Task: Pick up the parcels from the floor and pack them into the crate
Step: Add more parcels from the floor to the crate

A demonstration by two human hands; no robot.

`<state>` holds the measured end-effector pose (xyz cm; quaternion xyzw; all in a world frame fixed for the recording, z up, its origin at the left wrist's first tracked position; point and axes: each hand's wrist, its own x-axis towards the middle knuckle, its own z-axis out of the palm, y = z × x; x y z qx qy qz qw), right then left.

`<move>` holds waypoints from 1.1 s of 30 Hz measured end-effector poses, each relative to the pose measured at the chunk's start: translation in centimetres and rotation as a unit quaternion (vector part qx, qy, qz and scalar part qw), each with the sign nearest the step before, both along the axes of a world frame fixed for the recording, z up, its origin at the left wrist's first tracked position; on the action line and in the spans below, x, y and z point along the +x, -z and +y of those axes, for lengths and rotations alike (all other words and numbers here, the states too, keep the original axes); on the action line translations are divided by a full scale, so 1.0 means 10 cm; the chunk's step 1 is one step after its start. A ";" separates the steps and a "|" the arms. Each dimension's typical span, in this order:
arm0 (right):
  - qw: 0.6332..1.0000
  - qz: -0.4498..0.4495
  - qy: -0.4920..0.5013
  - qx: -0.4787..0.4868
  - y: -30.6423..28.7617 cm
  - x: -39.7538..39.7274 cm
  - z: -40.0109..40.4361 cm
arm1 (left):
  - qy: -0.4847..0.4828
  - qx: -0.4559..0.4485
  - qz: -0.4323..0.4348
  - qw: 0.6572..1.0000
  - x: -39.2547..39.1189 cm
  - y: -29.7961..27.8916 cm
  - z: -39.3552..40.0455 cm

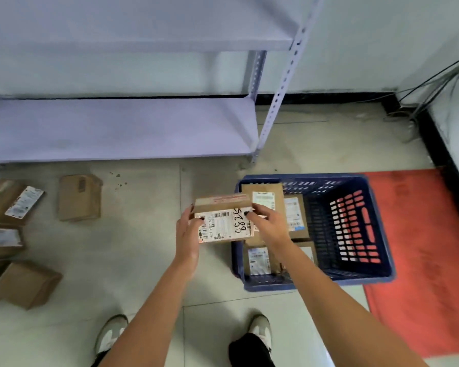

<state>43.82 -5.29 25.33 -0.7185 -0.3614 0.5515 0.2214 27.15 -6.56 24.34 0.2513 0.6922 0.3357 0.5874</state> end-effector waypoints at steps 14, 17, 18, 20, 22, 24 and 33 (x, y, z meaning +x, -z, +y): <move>0.988 0.025 0.082 -0.125 0.66 1.41 -0.86 | 0.136 -0.099 0.069 0.983 1.43 0.48 -0.79; 0.988 0.015 0.075 -0.138 0.90 1.45 -0.88 | 0.137 -0.089 0.085 0.983 1.58 0.63 -0.81; 0.988 0.011 0.060 -0.140 0.98 1.46 -0.86 | 0.136 -0.081 0.094 0.983 1.62 0.71 -0.81; 0.989 0.010 0.045 -0.141 1.12 1.48 -0.86 | 0.140 -0.083 0.104 0.981 1.68 0.88 -0.82; 0.990 0.017 0.042 -0.132 1.23 1.49 -0.84 | 0.127 -0.077 0.116 0.982 1.71 0.96 -0.78; 0.990 0.032 0.059 -0.124 1.33 1.49 -0.84 | 0.098 -0.087 0.110 0.985 1.73 1.01 -0.77; 0.985 0.037 0.049 -0.164 1.55 1.35 -0.95 | 0.127 -0.135 0.147 0.972 1.67 1.13 -0.97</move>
